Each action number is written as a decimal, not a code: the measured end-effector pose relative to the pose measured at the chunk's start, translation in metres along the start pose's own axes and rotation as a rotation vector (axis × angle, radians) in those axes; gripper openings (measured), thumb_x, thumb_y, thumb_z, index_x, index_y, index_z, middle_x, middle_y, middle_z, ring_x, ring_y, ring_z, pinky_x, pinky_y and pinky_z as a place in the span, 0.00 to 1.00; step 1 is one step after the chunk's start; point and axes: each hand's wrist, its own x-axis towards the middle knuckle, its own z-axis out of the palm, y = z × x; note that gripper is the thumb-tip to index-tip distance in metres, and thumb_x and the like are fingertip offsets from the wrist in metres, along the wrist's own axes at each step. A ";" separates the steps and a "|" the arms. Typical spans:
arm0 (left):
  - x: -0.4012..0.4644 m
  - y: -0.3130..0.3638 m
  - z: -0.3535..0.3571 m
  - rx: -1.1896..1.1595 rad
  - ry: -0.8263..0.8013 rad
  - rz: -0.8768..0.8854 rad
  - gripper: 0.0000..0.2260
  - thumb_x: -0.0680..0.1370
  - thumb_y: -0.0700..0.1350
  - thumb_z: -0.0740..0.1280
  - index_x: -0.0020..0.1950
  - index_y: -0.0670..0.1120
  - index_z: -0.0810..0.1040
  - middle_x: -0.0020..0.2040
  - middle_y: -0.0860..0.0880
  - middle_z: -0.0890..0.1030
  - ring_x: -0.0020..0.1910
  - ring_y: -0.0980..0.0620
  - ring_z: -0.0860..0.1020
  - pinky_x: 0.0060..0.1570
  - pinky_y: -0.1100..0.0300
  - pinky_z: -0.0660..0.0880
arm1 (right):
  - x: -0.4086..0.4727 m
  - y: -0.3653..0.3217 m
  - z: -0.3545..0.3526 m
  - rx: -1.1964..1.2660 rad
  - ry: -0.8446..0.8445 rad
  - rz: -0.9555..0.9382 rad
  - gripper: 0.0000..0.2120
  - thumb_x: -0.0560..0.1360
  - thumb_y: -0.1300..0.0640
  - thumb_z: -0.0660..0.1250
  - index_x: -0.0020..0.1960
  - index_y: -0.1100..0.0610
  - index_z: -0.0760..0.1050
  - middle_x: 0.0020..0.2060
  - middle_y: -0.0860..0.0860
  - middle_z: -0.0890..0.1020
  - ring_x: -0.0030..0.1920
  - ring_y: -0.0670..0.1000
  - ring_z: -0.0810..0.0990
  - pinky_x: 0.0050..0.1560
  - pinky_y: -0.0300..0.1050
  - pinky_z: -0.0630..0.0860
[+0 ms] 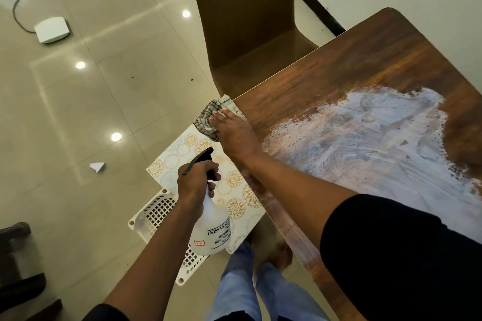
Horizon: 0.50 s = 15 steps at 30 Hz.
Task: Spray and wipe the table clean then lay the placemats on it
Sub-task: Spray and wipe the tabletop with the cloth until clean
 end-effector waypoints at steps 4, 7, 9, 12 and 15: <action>-0.004 0.000 0.007 0.006 -0.039 0.015 0.05 0.77 0.37 0.70 0.48 0.44 0.85 0.33 0.41 0.80 0.23 0.50 0.68 0.24 0.61 0.65 | -0.017 0.041 -0.028 -0.005 0.085 0.154 0.21 0.82 0.61 0.63 0.73 0.51 0.74 0.73 0.49 0.74 0.77 0.56 0.67 0.73 0.57 0.66; -0.005 -0.004 0.014 0.038 -0.046 0.012 0.03 0.77 0.38 0.70 0.47 0.41 0.85 0.33 0.41 0.80 0.23 0.50 0.69 0.23 0.60 0.66 | -0.039 0.087 -0.046 0.000 0.191 0.364 0.22 0.82 0.59 0.63 0.75 0.49 0.71 0.75 0.47 0.72 0.78 0.55 0.65 0.76 0.57 0.64; -0.007 -0.006 0.018 0.048 -0.053 0.009 0.04 0.77 0.38 0.71 0.48 0.39 0.84 0.34 0.40 0.80 0.23 0.50 0.69 0.23 0.60 0.66 | -0.048 0.105 -0.053 0.029 0.233 0.470 0.23 0.81 0.59 0.65 0.75 0.50 0.71 0.75 0.48 0.72 0.78 0.54 0.64 0.76 0.56 0.65; -0.009 -0.008 0.021 0.055 -0.053 0.004 0.06 0.77 0.38 0.71 0.50 0.36 0.84 0.34 0.40 0.81 0.23 0.51 0.69 0.23 0.60 0.66 | -0.052 0.095 -0.055 0.076 0.282 0.567 0.21 0.80 0.61 0.68 0.73 0.52 0.74 0.73 0.49 0.74 0.78 0.54 0.65 0.76 0.55 0.66; -0.010 -0.010 0.019 0.062 -0.050 0.014 0.06 0.77 0.38 0.71 0.50 0.36 0.84 0.34 0.40 0.81 0.23 0.51 0.69 0.23 0.60 0.66 | -0.058 0.051 -0.045 0.136 0.279 0.558 0.21 0.78 0.63 0.71 0.69 0.52 0.77 0.71 0.53 0.75 0.75 0.58 0.69 0.74 0.51 0.65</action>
